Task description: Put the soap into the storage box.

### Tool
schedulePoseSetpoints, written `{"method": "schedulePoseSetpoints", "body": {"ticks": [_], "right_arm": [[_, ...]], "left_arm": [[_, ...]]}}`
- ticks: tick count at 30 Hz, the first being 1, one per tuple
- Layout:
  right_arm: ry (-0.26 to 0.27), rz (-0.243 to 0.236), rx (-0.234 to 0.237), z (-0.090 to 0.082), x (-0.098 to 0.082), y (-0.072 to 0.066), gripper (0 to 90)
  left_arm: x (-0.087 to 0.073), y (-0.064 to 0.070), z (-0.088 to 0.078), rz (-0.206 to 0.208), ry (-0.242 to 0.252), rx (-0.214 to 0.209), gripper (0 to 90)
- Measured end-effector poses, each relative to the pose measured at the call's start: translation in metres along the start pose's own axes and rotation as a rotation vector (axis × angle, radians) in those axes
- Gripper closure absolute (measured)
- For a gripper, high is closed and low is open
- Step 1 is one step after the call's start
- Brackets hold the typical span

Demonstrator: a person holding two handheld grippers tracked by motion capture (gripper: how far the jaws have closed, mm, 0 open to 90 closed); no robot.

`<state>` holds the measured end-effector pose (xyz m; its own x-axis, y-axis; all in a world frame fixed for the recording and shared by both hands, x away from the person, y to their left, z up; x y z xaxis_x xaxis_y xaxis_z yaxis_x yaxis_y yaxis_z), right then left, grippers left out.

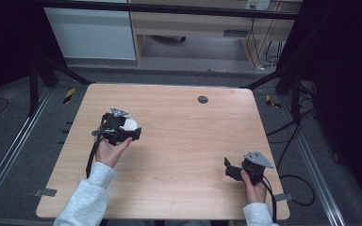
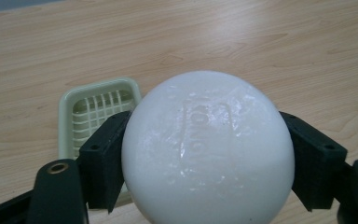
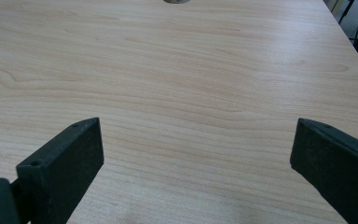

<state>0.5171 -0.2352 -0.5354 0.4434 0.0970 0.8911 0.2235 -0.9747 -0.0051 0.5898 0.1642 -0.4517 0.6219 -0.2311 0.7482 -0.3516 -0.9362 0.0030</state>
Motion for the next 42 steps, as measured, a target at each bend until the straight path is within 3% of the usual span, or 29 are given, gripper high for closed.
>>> {"method": "schedulePoseSetpoints", "body": {"ticks": [20,42], "right_arm": [[-0.006,-0.013,-0.003,0.0,-0.001,0.0,3.0],[0.003,-0.012,-0.004,0.0,0.0,-0.001,3.0]], "left_arm": [[0.004,-0.047,0.032,-0.077,-0.054,0.059,24.3],[-0.006,-0.07,0.061,-0.116,-0.108,0.099,24.3]]}}
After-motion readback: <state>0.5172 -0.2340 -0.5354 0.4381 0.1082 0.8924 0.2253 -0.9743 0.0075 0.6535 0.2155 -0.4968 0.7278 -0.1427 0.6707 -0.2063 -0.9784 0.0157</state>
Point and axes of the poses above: each handheld gripper's, and its own axes: z roughly forward along the jaws, x roughly out of its top, y roughly to its right, the point moved 8 cm from there along z, roughly forward along the jaws, and after that the axes turned 1 degree about y, right-handed, at the moved point
